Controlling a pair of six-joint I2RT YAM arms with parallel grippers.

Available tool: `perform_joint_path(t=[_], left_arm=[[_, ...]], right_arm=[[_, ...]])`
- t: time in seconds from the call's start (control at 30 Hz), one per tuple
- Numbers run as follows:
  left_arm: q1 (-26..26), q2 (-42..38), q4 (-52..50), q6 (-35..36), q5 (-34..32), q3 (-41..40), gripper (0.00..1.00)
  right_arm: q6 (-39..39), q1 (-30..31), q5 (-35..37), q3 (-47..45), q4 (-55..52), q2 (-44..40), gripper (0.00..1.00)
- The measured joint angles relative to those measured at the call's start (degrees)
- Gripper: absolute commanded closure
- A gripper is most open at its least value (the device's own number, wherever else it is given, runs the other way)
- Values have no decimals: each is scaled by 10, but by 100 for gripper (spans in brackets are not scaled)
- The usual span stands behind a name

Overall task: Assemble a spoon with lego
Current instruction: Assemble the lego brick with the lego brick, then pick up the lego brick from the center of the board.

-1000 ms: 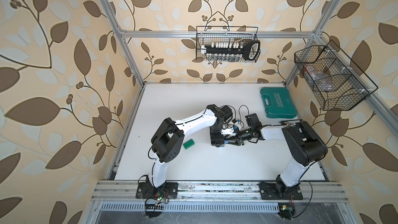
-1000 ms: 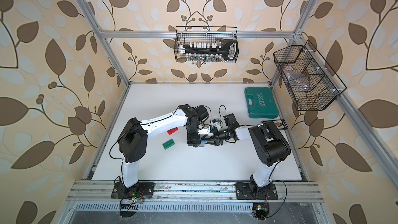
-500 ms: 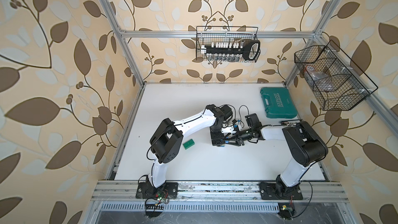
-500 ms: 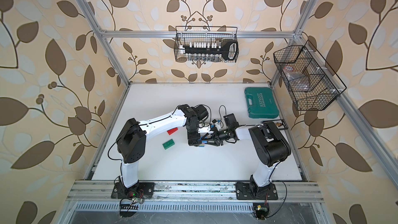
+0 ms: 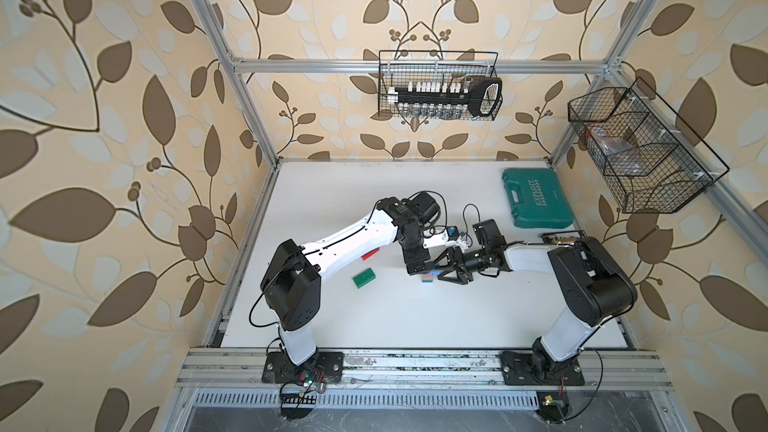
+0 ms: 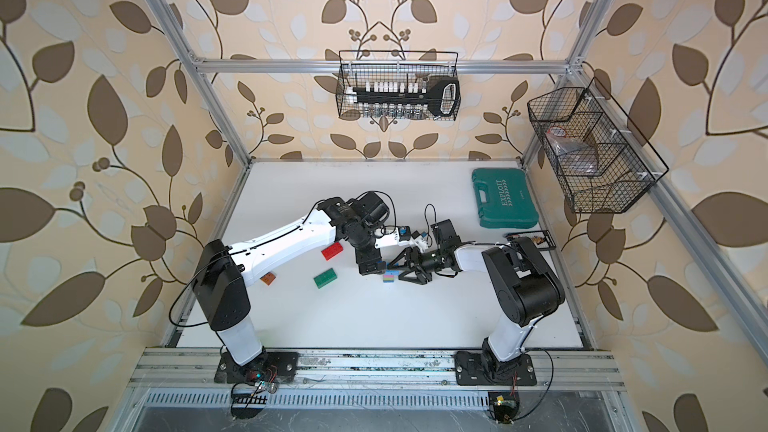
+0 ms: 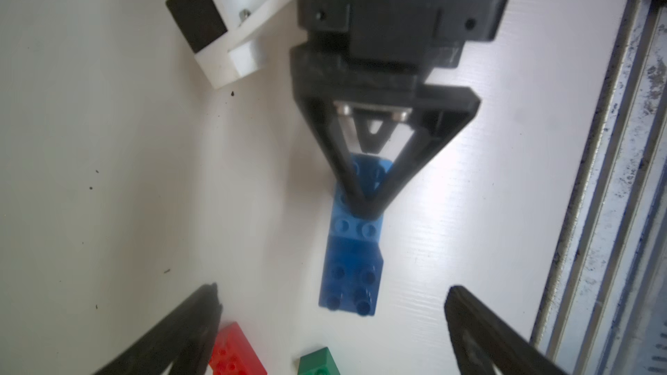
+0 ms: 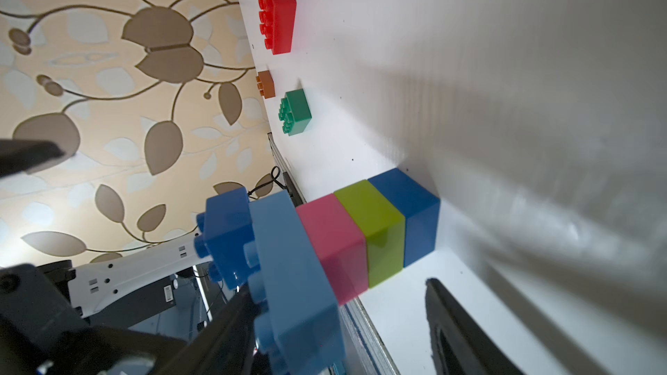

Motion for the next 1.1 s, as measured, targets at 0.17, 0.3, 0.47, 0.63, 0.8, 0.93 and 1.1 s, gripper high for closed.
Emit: perform_joint_path(t=[0.17, 0.3, 0.47, 0.63, 0.8, 0.93, 1.1], left_arm=[[32, -33, 8, -6, 0, -20, 1], [49, -49, 18, -16, -2, -37, 1], [82, -90, 52, -41, 0, -71, 1], [172, -176, 117, -109, 2, -112, 1], [299, -235, 188, -217, 2, -125, 1], [395, -222, 193, -292, 20, -108, 1], [481, -209, 188, -353, 29, -102, 1]], right_arm=[[13, 0, 3, -2, 3, -24, 23], [18, 0, 5, -2, 0, -47, 22], [-4, -23, 33, -2, -70, -104, 22], [-74, -67, 134, 43, -247, -208, 22], [-144, 2, 258, 222, -411, -259, 22], [-178, 118, 351, 364, -477, -208, 22], [-225, 235, 426, 521, -511, -24, 23]])
